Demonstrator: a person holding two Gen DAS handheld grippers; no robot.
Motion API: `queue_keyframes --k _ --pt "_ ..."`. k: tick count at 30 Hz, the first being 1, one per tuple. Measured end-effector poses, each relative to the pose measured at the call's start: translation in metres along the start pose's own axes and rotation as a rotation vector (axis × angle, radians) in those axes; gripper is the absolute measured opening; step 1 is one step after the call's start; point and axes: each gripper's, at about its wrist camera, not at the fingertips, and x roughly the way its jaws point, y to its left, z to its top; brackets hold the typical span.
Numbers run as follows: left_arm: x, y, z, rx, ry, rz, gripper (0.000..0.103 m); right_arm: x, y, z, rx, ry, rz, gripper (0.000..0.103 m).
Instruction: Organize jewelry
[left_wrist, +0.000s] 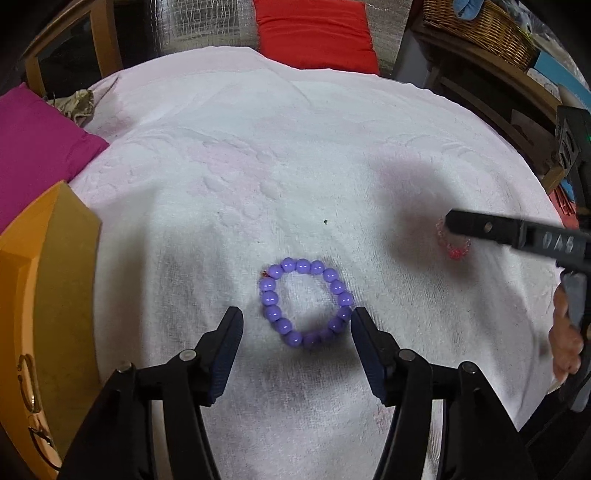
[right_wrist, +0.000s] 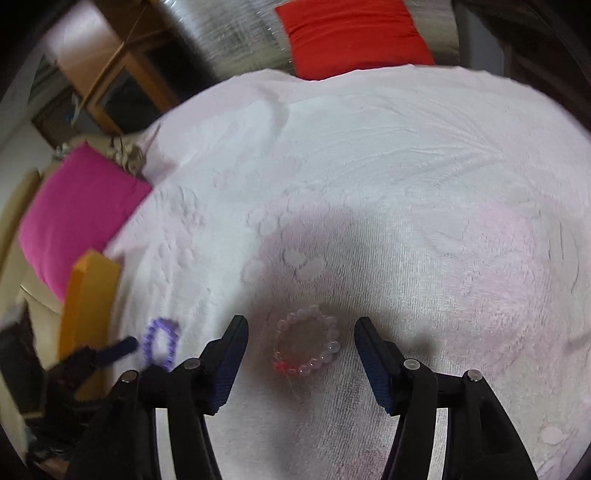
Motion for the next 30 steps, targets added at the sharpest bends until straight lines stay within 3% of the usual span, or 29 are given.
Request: queue_keyframes --k 5,7,9,10,11,13,15,16,30 --pt "0.007 -0.005 0.003 0.011 -0.005 0.006 0.062 0.007 0.018 -0.009 -0.156 -0.015 -0.122 0.055" --pt "0.006 -0.005 0.003 -0.001 -0.015 0.003 0.062 0.009 0.024 -0.014 -0.218 -0.033 -0.188 0.036" --pt "0.007 -0.004 0.004 -0.014 -0.025 0.0 0.06 0.008 0.024 -0.015 -0.243 -0.051 -0.214 0.026" --pt "0.006 -0.004 0.004 -0.017 -0.033 -0.001 0.05 0.006 0.022 -0.014 -0.235 -0.056 -0.209 0.017" --pt "0.006 -0.004 0.005 -0.02 -0.036 -0.001 0.044 0.005 0.019 -0.013 -0.222 -0.059 -0.202 0.015" --pt "0.006 -0.001 0.007 -0.033 -0.043 0.001 0.022 0.001 0.015 -0.012 -0.201 -0.064 -0.188 0.009" --pt "0.004 0.002 0.008 -0.049 -0.051 -0.016 0.01 -0.004 0.01 -0.01 -0.179 -0.075 -0.163 0.009" --pt "0.002 0.004 0.009 -0.062 -0.056 -0.028 0.009 -0.005 0.01 -0.008 -0.17 -0.08 -0.15 0.009" --pt "-0.042 0.005 0.009 -0.106 -0.185 -0.051 0.009 -0.037 0.016 -0.005 -0.11 -0.17 0.026 0.009"
